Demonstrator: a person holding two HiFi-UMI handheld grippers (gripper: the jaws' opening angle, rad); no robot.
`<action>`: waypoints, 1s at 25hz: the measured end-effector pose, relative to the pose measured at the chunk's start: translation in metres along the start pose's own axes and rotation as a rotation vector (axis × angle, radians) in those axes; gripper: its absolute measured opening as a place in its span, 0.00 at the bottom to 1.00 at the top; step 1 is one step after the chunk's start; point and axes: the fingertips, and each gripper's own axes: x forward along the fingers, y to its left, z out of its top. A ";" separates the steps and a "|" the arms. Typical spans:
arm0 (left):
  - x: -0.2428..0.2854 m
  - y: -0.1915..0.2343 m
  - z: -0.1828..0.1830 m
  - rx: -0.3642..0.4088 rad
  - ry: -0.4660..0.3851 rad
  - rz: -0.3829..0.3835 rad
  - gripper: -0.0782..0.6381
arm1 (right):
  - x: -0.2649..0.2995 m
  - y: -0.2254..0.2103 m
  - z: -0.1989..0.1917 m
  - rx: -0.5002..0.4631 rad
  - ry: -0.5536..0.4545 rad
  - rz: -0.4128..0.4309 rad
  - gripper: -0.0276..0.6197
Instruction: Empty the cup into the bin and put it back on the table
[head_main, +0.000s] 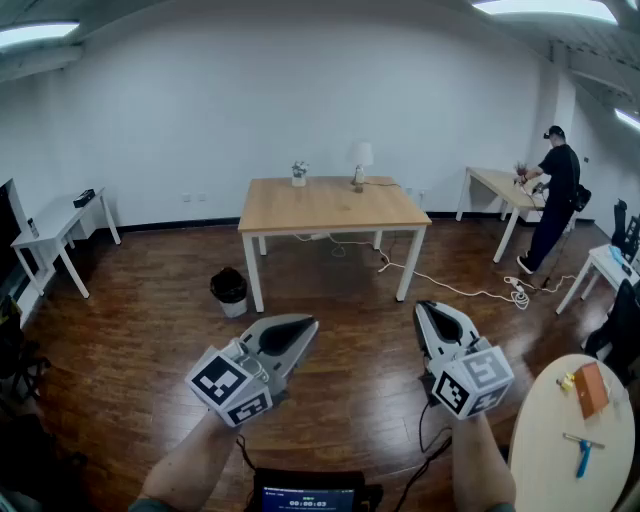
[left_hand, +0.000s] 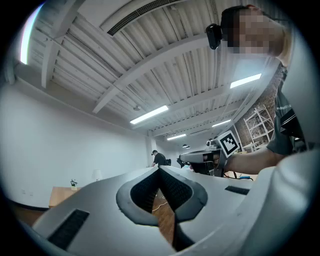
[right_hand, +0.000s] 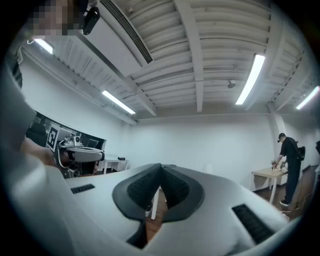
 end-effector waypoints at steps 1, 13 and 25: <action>0.003 -0.003 -0.002 0.002 0.003 0.003 0.11 | -0.002 -0.003 -0.001 -0.002 -0.002 0.002 0.05; 0.016 -0.021 -0.019 -0.003 0.028 0.061 0.11 | -0.007 -0.025 -0.013 -0.012 -0.001 0.057 0.05; 0.047 0.036 -0.040 -0.036 0.002 0.061 0.11 | 0.047 -0.055 -0.026 -0.010 0.016 0.048 0.05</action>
